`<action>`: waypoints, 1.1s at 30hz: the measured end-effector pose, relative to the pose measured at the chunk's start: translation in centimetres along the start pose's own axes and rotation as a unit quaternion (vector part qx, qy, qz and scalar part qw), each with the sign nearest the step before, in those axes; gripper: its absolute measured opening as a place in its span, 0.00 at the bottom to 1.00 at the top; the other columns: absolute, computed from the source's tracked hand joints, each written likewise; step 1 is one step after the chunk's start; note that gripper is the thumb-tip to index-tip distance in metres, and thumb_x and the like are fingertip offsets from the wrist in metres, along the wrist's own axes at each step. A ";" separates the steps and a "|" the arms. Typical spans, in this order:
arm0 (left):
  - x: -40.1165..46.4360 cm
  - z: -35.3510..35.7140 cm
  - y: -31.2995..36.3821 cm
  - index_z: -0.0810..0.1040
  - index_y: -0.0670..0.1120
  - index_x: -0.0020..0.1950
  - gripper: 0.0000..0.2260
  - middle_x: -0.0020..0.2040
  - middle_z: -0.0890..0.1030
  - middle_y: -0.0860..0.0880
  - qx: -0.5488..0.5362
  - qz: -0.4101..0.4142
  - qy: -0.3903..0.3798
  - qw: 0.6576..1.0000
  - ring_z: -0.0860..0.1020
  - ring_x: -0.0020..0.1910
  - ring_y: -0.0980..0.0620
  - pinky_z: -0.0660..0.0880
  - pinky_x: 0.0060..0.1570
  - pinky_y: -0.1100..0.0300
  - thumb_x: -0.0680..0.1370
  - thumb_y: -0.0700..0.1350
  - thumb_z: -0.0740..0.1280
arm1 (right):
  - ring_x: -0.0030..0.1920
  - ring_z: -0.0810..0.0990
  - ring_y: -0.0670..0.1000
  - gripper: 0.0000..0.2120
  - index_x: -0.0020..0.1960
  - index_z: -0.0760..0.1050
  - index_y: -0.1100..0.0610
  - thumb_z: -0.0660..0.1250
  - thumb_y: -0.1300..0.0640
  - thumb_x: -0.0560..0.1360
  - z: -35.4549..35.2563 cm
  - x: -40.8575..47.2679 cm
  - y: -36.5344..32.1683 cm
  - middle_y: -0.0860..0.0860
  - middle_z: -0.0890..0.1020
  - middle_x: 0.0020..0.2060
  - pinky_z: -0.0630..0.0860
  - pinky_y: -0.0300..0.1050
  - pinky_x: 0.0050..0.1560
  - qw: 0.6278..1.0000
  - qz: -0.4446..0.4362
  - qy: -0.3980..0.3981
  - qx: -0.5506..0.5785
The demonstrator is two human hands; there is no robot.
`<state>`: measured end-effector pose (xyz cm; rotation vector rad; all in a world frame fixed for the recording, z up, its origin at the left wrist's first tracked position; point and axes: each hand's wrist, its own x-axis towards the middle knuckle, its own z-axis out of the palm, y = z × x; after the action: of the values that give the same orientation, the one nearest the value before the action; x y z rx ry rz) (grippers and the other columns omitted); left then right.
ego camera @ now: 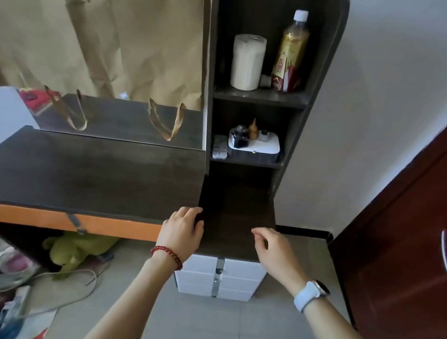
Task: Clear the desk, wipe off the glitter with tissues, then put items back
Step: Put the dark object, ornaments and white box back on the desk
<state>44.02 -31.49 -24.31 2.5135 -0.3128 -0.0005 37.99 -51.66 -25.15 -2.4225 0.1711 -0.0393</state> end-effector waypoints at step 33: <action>33.8 8.2 3.5 0.68 0.47 0.65 0.27 0.63 0.73 0.47 -0.036 -0.017 -0.033 0.999 0.67 0.65 0.47 0.64 0.62 0.54 0.69 0.52 0.71 | 0.50 0.79 0.62 0.13 0.47 0.78 0.58 0.62 0.50 0.70 -2.8 37.9 2.7 0.57 0.84 0.44 0.67 0.56 0.54 0.976 -0.073 0.170 -0.111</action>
<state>75.53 -46.43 -26.69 2.4501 -0.2909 -0.1060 75.02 -60.52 -25.48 -2.6306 0.1588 -0.5297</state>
